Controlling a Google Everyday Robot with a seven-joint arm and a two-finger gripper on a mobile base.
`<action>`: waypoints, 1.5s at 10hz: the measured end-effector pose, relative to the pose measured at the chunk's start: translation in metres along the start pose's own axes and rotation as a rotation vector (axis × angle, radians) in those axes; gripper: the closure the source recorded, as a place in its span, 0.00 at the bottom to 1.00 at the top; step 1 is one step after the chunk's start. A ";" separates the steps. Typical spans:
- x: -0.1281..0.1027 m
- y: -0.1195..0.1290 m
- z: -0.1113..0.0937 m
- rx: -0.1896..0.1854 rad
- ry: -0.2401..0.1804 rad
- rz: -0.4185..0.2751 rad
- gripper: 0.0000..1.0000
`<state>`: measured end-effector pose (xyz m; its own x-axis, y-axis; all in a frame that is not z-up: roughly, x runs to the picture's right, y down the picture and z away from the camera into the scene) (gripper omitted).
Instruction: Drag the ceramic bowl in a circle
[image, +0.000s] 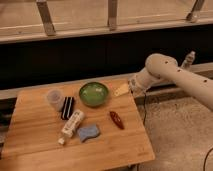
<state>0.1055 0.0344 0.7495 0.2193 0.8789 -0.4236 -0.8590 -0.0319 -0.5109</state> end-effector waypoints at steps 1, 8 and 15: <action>-0.001 0.000 -0.001 0.004 -0.002 -0.004 0.28; -0.058 0.055 0.037 0.027 -0.090 -0.104 0.28; -0.077 0.058 0.070 0.010 -0.017 -0.131 0.28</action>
<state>0.0062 -0.0018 0.8042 0.3220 0.8830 -0.3414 -0.8281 0.0880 -0.5536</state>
